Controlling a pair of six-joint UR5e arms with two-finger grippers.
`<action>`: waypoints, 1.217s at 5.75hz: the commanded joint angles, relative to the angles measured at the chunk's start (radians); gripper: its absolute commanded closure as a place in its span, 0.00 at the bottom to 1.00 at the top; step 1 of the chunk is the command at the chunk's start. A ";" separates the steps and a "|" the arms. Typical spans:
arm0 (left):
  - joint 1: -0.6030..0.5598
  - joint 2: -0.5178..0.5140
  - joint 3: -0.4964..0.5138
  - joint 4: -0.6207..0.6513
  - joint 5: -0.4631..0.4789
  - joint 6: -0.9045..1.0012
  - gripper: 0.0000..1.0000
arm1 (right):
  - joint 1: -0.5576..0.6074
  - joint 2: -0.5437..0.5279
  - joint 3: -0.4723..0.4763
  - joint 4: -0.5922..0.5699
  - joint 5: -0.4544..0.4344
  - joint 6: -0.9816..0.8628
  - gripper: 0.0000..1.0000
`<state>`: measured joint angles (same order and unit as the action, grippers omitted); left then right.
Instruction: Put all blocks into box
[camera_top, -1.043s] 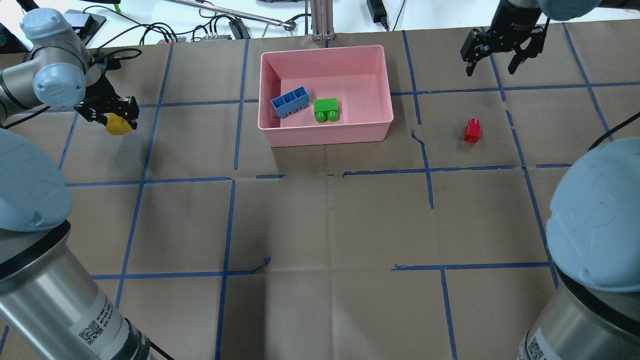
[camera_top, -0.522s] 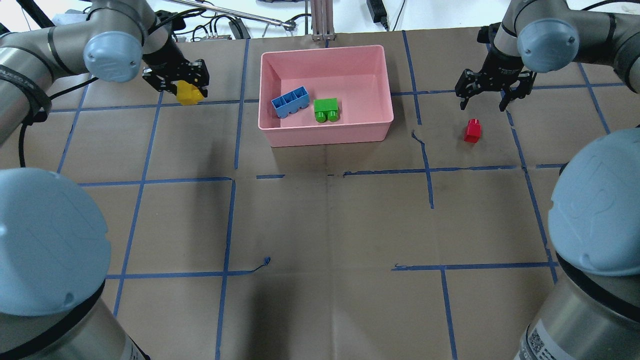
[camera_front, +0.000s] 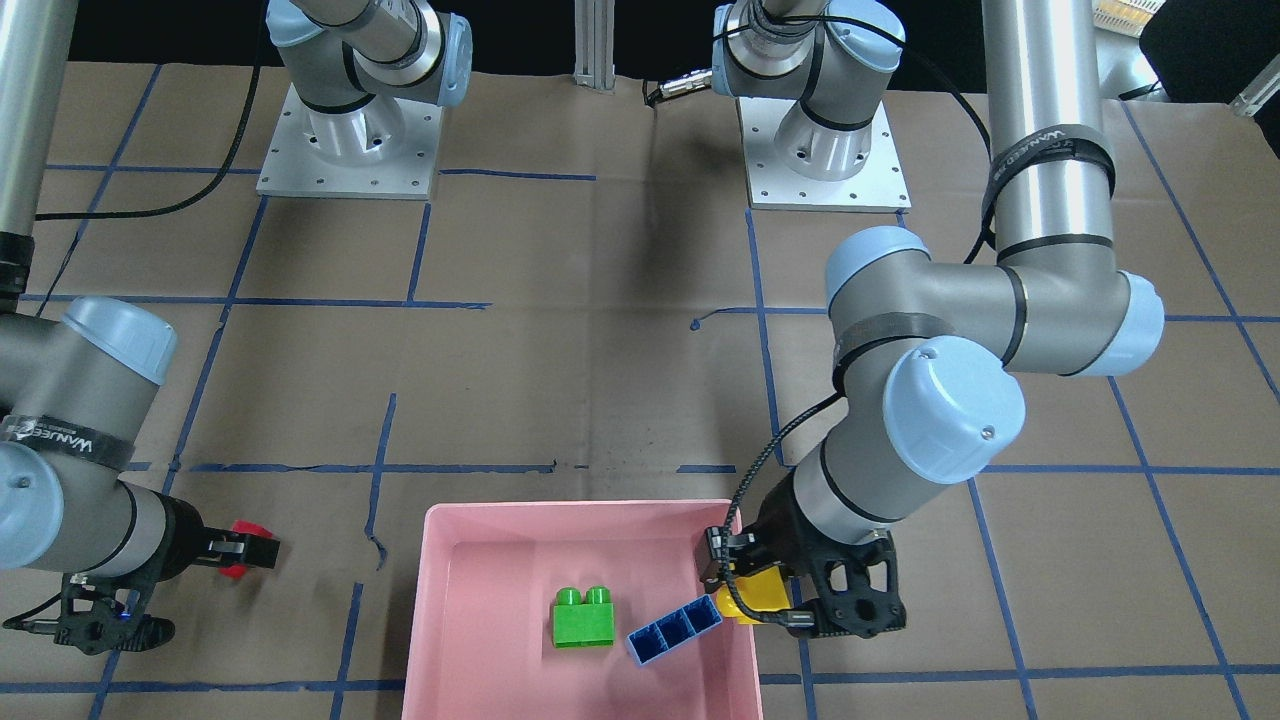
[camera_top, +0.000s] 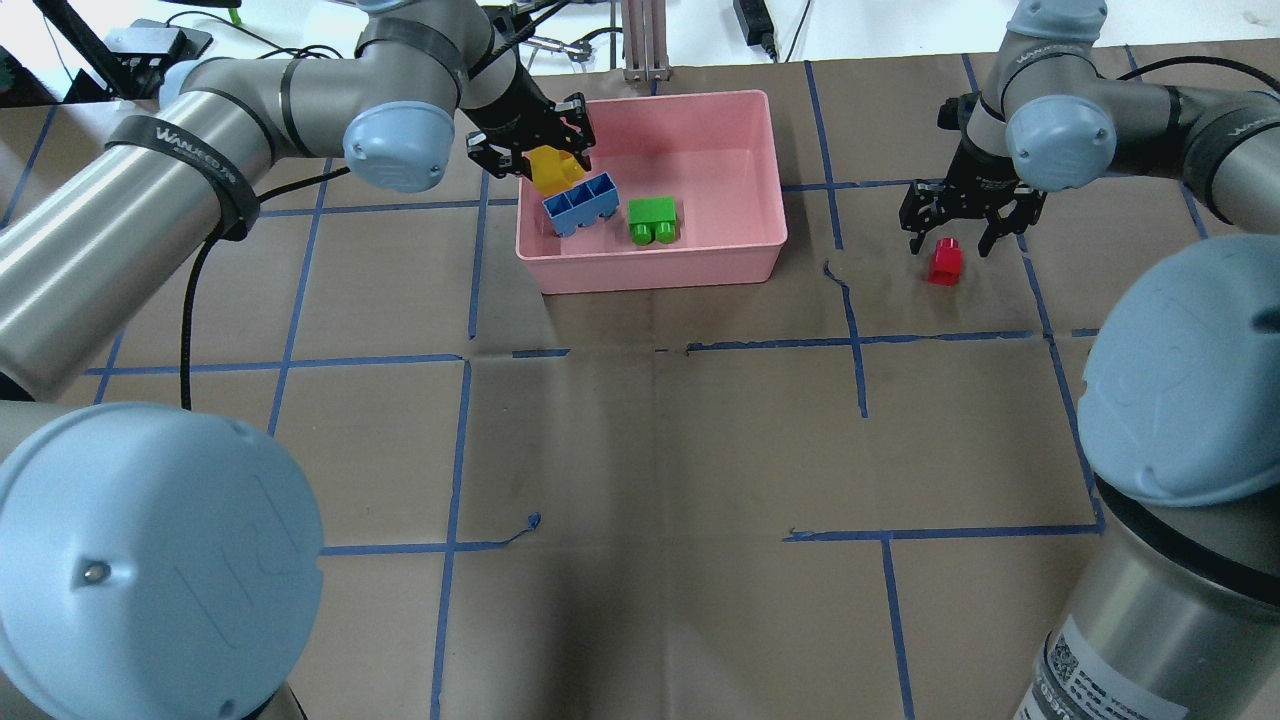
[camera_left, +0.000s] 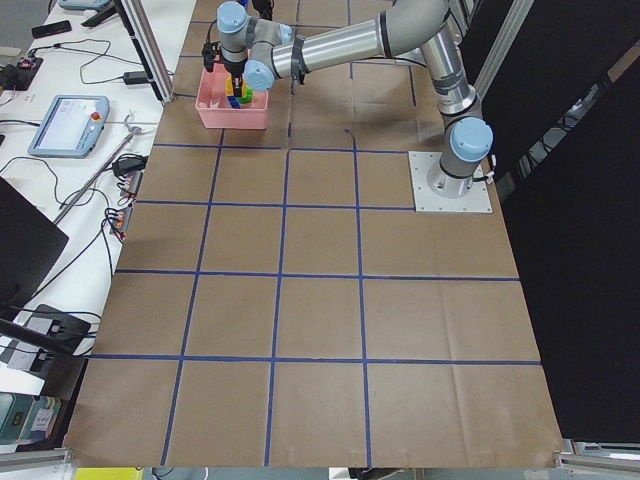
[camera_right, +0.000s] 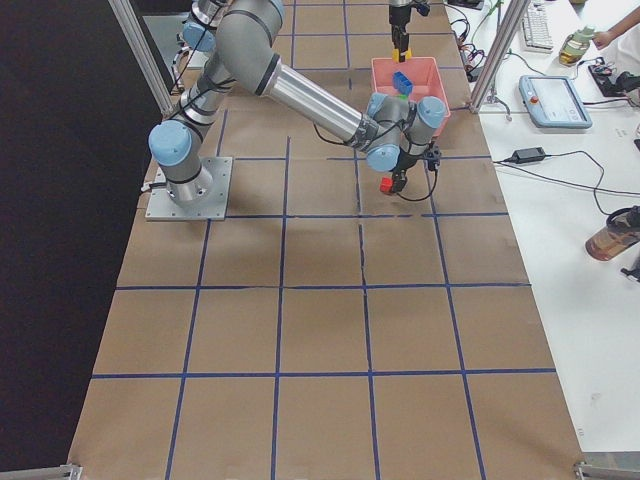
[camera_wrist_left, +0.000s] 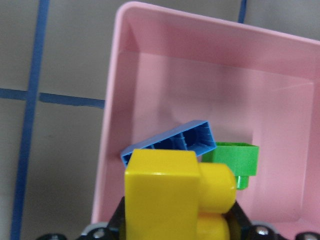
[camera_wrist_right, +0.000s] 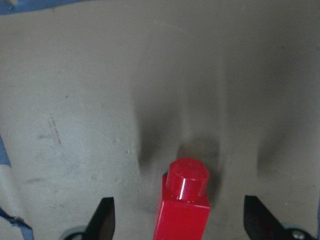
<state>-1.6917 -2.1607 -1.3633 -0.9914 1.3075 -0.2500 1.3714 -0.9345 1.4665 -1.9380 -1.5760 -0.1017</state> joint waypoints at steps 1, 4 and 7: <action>-0.023 0.010 -0.019 0.030 0.001 -0.003 0.01 | -0.002 0.002 0.017 -0.003 0.004 -0.003 0.41; -0.013 0.190 -0.034 -0.234 0.166 0.136 0.00 | -0.002 0.002 -0.056 -0.004 0.002 -0.021 0.75; 0.056 0.431 -0.057 -0.543 0.223 0.219 0.01 | 0.008 -0.009 -0.309 0.202 0.004 -0.004 0.75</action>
<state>-1.6579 -1.8023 -1.4080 -1.4578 1.5209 -0.0714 1.3742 -0.9411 1.2413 -1.8223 -1.5763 -0.1151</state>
